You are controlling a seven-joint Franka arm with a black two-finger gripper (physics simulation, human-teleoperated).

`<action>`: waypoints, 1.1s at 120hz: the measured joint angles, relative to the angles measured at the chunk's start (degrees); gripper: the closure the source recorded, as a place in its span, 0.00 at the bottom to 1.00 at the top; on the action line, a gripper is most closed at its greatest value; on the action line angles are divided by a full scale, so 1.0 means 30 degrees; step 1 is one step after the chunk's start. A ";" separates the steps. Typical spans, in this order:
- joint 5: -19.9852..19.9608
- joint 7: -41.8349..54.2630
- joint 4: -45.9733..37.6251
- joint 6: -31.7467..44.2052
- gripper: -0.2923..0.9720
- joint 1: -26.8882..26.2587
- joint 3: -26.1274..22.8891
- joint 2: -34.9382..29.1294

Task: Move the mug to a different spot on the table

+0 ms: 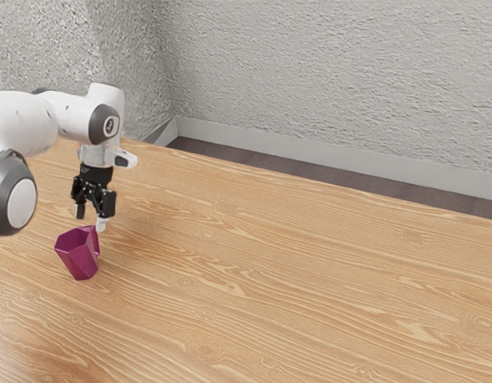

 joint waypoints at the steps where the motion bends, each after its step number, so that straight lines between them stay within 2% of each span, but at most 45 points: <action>1: -0.0073 0.0015 0.0006 0.0025 0.23 0.0031 0.0006 0.0000; 18: -0.1545 0.0230 0.0068 0.0460 0.23 0.0184 0.0116 0.0022; 30: -0.1984 0.0349 0.0092 0.0756 0.23 0.0188 0.0208 0.0118; 132: -0.1724 0.0860 -0.0103 0.2347 0.23 0.0678 0.0333 0.1903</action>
